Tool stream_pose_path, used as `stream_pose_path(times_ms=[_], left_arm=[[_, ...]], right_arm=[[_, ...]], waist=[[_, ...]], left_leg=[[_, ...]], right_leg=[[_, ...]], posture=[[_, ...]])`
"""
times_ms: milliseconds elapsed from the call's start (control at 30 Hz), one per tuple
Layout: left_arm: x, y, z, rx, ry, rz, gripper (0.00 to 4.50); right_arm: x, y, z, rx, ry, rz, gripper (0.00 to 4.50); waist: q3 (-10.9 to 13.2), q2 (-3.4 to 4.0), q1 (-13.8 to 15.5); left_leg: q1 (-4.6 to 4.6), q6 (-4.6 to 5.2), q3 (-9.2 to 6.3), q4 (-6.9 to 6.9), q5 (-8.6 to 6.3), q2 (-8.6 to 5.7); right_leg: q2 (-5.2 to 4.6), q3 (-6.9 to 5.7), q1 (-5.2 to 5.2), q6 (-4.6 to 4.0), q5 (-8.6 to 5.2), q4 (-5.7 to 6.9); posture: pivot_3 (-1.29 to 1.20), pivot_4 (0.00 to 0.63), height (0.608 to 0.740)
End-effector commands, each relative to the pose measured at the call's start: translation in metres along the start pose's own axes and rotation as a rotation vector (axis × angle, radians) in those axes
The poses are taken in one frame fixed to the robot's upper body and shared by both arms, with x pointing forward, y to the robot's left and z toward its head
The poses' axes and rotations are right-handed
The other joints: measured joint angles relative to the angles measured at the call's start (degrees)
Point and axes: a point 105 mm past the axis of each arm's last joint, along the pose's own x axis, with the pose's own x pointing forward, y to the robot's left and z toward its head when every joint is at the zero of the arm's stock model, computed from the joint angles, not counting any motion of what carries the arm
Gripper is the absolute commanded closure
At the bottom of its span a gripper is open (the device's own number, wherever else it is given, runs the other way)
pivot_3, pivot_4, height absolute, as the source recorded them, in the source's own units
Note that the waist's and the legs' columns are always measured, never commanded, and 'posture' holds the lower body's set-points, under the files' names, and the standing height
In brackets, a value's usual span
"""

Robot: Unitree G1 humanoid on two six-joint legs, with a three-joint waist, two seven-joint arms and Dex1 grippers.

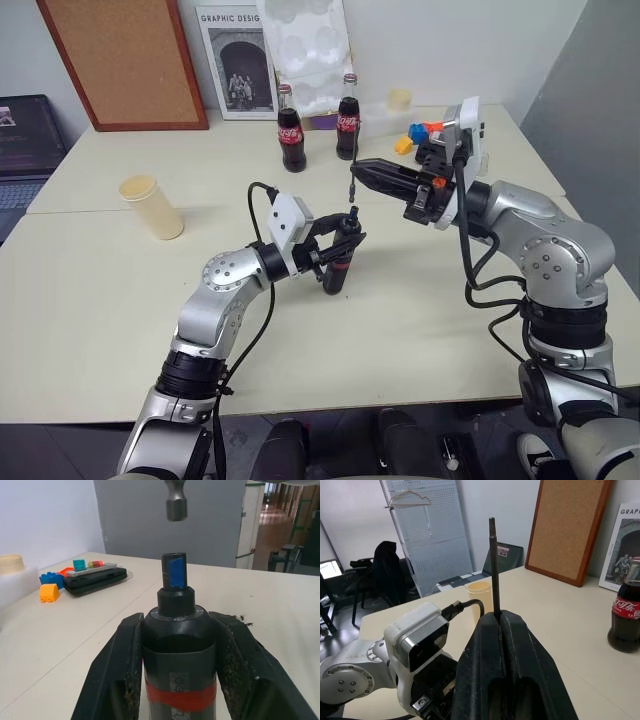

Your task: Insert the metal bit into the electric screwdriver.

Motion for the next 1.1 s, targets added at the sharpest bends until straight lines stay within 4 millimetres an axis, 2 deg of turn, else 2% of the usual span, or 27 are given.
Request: stream_pose_path(times_ms=[33, 600, 1100], left_arm=[[-0.0073, 0.0025, -0.0212, -0.037, 0.091, 0.029, 2.83], [-0.015, 0.0024, -0.0214, -0.035, 0.107, 0.041, 2.83], [-0.0148, 0.003, -0.0226, -0.037, 0.108, 0.044, 2.83]], right_arm=[[-0.003, 0.0003, 0.0026, -0.031, -0.02, 0.004, 4.46], [-0.0056, 0.0032, -0.0014, -0.004, -0.024, 0.004, 4.46], [-0.0048, 0.004, 0.0069, 0.017, -0.054, -0.008, 4.46]], waist=[[0.0, 0.0, 0.0], [0.0, 0.0, -0.03], [0.0, 0.0, -0.03]], left_leg=[[0.0, 0.0, 0.0, 0.0, 0.0, 0.0], [0.01, 0.0, 0.0, -0.03, 0.0, 0.01], [0.01, 0.0, 0.0, -0.03, 0.0, 0.01]], right_leg=[[0.0, 0.0, 0.0, 0.0, 0.0, 0.0], [0.0, 0.0, 0.0, 0.0, 0.0, -0.01], [0.0, 0.0, 0.0, -0.01, 0.0, -0.02]], posture=[[0.0, 0.15, 0.74], [0.0, 0.15, 0.74], [0.0, 0.15, 0.74]])
